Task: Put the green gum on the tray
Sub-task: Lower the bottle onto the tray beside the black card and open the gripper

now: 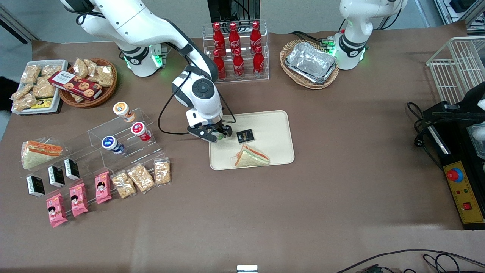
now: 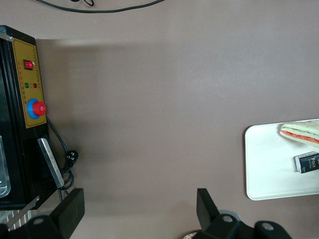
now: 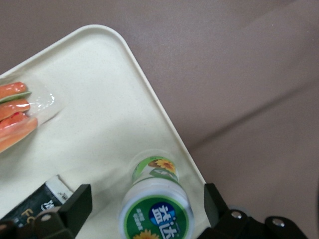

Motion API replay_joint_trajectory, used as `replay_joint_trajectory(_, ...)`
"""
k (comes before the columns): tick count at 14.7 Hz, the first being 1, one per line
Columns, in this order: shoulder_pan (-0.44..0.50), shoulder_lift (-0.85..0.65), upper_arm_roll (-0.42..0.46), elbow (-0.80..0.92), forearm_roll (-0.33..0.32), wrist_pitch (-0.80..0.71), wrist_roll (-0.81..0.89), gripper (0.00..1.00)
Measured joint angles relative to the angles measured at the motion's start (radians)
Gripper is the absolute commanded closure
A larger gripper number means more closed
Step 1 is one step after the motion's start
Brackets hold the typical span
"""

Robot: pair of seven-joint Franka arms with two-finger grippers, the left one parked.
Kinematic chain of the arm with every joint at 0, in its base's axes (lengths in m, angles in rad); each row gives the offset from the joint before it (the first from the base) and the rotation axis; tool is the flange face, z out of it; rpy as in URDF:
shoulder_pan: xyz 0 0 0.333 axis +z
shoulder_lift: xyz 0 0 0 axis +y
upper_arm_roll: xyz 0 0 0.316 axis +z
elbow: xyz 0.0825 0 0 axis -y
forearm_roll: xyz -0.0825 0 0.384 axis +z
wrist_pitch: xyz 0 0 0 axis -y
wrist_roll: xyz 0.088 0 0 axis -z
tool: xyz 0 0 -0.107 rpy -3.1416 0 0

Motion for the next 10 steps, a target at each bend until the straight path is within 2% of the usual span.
replay_joint_trajectory(6,-0.031,-0.022,-0.009,0.006,-0.012,-0.021,-0.088,0.0)
replay_joint_trajectory(10,-0.054,-0.091,-0.009,0.02,-0.012,-0.1,-0.141,0.0)
